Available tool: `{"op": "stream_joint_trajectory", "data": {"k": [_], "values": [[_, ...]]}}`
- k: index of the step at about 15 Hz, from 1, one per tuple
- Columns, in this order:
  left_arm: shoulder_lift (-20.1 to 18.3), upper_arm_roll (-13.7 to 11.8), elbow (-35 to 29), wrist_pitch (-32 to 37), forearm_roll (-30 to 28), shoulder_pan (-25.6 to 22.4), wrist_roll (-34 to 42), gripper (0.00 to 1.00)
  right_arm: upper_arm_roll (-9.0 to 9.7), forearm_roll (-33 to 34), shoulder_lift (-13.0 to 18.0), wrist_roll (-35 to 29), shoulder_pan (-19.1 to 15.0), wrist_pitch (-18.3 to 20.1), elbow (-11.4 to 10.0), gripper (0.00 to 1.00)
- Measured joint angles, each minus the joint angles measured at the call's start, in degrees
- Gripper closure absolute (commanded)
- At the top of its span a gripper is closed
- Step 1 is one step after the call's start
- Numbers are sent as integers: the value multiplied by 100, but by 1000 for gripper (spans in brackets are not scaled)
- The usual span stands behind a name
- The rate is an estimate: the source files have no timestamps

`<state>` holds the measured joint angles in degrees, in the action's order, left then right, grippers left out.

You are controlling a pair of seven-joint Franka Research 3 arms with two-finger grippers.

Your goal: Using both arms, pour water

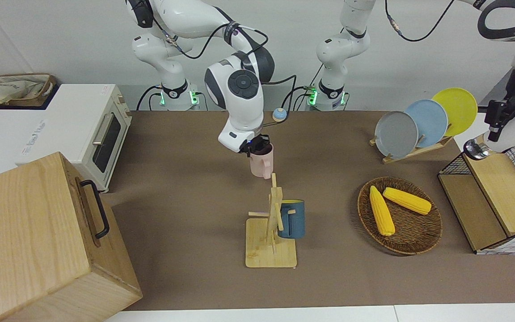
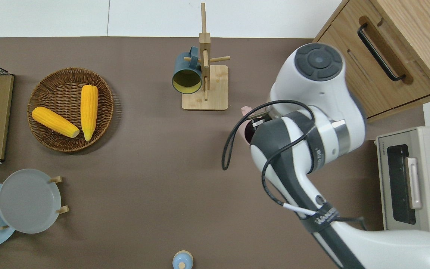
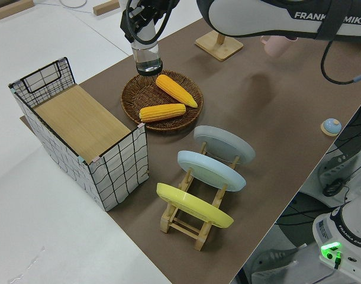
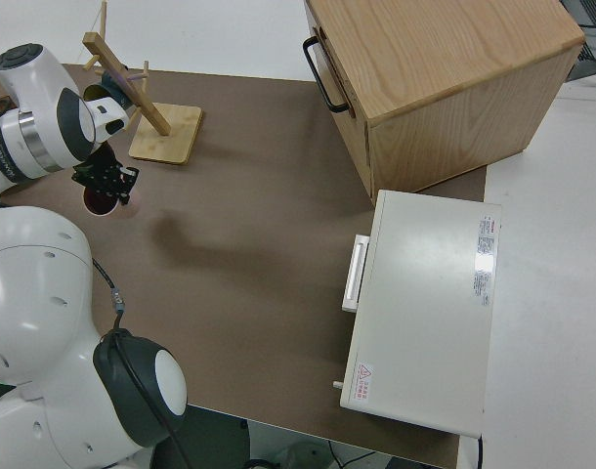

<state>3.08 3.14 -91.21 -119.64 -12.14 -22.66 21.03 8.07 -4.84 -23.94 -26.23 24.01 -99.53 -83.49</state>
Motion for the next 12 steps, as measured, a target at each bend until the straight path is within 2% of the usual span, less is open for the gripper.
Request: {"op": "stream_joint_trajectory", "data": {"k": [2,5,8,12], "values": [[-290,43,-398,7,52,57,-143,1000,6,-185,-98,-543,276,-159,10,1000],[-714,280,-1035,10,72,68,-445,1000,5,-455,-295,-1036,614,-456,41,1000],[-1078,519,-1595,3,82,75,-621,1000,3,-615,-518,-1449,826,-836,75,1000],[-1415,692,-2127,-7,88,76,-680,1000,1,-833,-786,-1849,1049,-1264,124,1000]]}}
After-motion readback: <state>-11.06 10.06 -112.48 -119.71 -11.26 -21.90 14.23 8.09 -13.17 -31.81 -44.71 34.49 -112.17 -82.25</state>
